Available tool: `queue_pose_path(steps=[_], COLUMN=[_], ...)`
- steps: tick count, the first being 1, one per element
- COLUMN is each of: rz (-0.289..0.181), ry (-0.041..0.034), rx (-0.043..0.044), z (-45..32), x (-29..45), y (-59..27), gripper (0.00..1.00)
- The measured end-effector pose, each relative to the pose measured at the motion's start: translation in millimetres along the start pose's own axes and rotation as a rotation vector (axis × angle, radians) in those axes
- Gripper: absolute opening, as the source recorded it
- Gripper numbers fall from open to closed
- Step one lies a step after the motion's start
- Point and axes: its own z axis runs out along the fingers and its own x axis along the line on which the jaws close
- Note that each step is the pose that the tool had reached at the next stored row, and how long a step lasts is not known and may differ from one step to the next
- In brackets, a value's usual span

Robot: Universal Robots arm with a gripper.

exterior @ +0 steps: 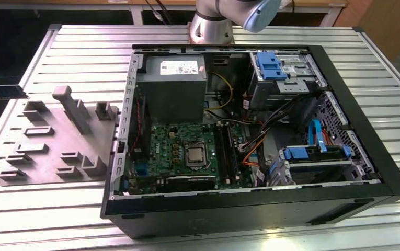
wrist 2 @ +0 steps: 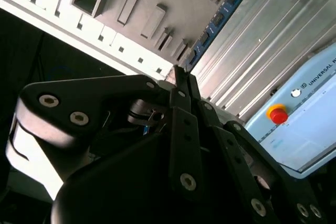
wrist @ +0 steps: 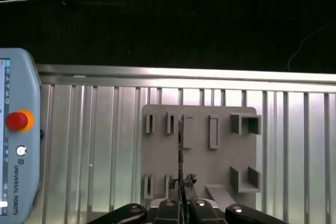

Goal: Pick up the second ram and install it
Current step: 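Pick up the second ram and move it above second insertion slot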

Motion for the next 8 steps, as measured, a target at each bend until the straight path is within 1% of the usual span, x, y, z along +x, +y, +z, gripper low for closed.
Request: queue_pose_path(steps=[6, 8], rz=[0.0, 0.0], ry=[0.0, 0.0001], rx=[0.0001, 0.0], z=[-0.3, -0.5], x=[0.0, 0.0], y=[-0.1, -2.2], gripper=[0.13, 0.13])
